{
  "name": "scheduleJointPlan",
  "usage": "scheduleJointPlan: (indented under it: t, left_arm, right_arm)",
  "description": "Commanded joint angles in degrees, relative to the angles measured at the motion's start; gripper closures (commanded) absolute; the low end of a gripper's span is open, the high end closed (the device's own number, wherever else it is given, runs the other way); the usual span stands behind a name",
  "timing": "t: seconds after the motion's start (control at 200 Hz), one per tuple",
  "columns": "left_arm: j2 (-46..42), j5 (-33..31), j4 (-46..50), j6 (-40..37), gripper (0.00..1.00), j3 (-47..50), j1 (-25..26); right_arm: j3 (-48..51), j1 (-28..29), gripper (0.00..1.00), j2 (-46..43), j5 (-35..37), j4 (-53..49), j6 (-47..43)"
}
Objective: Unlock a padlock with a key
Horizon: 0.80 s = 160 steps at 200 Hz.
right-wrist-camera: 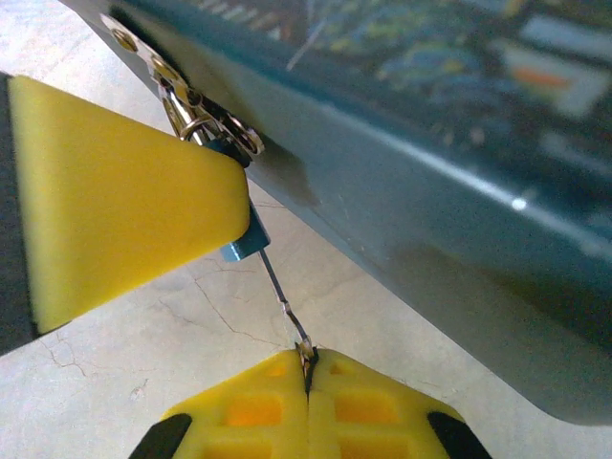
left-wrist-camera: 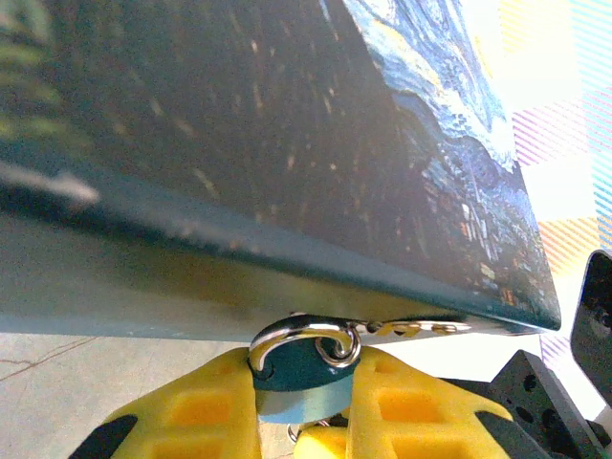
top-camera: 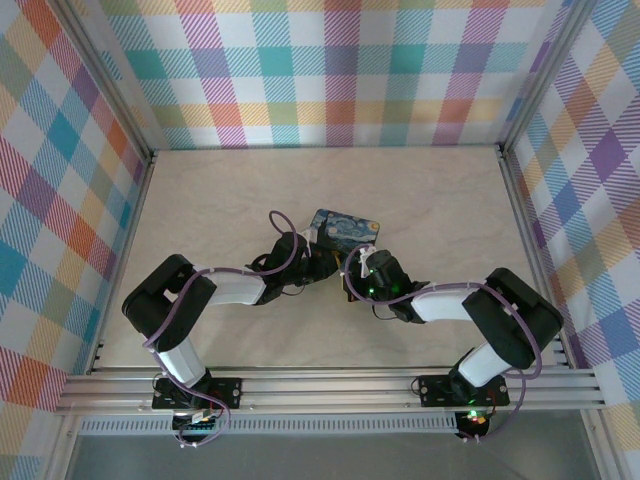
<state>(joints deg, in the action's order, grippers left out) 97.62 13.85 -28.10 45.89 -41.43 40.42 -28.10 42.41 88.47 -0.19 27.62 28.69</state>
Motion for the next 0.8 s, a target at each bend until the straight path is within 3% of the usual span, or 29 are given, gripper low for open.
scheduleJointPlan:
  t: [0.0,0.795]
  left_arm:
    - [-0.6,0.0,-1.2,0.5,0.79,-1.6,1.0]
    - [-0.9,0.0,-0.4,0.6,0.79,-2.0,1.0]
  right_arm:
    - [-1.0,0.3,1.0,-0.1,0.7,1.7,-0.3]
    - [0.6,0.3,1.0,-1.1,1.2,3.7,-0.5]
